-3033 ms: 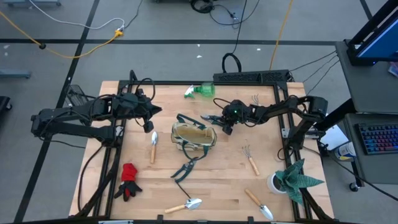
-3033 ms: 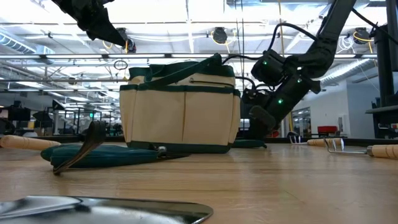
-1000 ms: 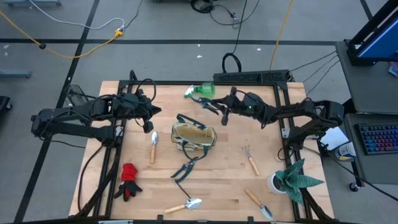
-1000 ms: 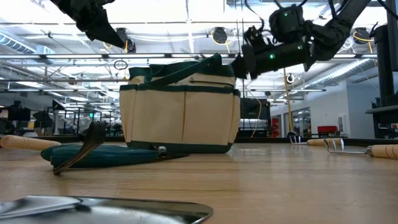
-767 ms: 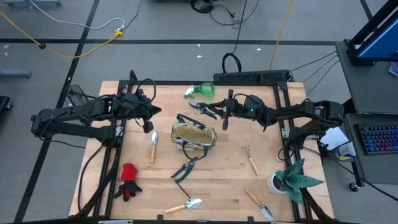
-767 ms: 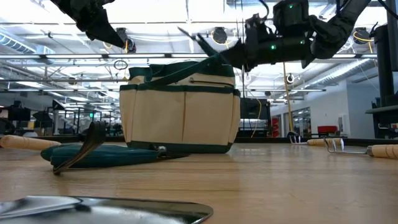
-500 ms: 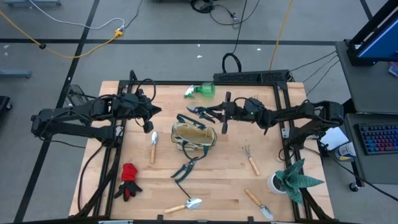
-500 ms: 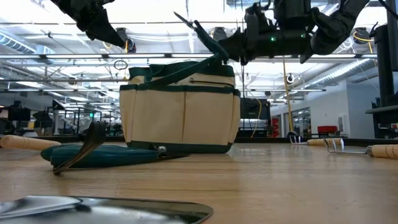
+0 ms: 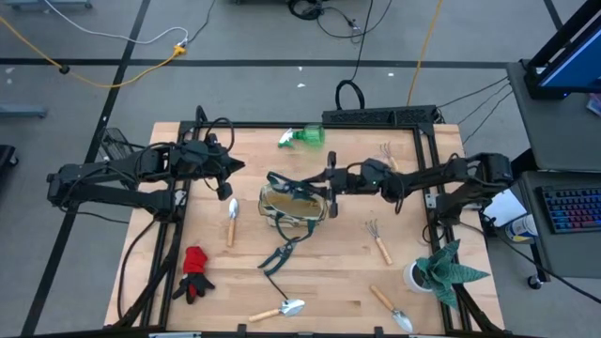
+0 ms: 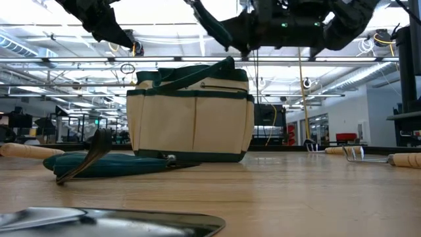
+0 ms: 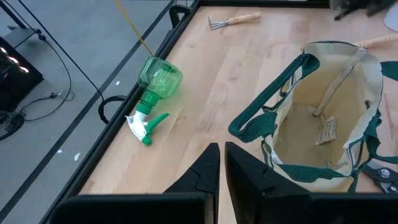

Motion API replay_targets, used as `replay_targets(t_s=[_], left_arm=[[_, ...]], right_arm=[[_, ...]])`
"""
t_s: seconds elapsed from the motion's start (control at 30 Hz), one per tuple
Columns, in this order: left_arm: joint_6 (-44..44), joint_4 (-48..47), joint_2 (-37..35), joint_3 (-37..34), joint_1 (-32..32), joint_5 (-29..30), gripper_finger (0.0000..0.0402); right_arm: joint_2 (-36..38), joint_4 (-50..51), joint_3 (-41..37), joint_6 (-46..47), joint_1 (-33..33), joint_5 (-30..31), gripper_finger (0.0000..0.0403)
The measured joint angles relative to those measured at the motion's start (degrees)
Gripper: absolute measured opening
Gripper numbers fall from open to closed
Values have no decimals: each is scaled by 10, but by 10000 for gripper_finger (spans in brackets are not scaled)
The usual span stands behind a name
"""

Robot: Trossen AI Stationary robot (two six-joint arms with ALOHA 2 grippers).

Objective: Pick & Place Garden tools in Gardening bag
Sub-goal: Put the top green shears into the brown gardening bag

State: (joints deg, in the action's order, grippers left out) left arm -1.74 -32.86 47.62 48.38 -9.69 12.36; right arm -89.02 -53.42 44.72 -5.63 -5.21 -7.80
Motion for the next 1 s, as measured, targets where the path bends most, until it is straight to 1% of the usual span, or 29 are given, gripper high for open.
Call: replay_targets(t_s=[0.1, 0.17, 0.27, 0.43, 0.5, 0.77, 0.93, 1.0], left_arm=[[1, 0, 0, 0, 0, 0, 31], [1, 0, 0, 0, 0, 0, 31], [1, 0, 0, 0, 0, 0, 31], [2, 0, 0, 0, 1, 0, 31], [1, -1, 0, 0, 1, 0, 31], [1, -1, 0, 0, 1, 0, 31], [1, -3, 0, 0, 1, 0, 31], [1, -5, 0, 0, 1, 0, 31]], right_arm=[[-22, 17, 19, -1, 5, 0, 54], [-32, 56, 38, -6, 5, 0, 54], [-40, 147, 79, -11, 5, 0, 54], [-48, 338, 148, -19, 6, 0, 54], [-48, 385, 169, -27, 8, 1, 54], [-48, 451, 176, -11, 9, 3, 54], [-66, 472, 175, -11, 8, 32, 54], [-69, 472, 176, -13, 7, 35, 54]])
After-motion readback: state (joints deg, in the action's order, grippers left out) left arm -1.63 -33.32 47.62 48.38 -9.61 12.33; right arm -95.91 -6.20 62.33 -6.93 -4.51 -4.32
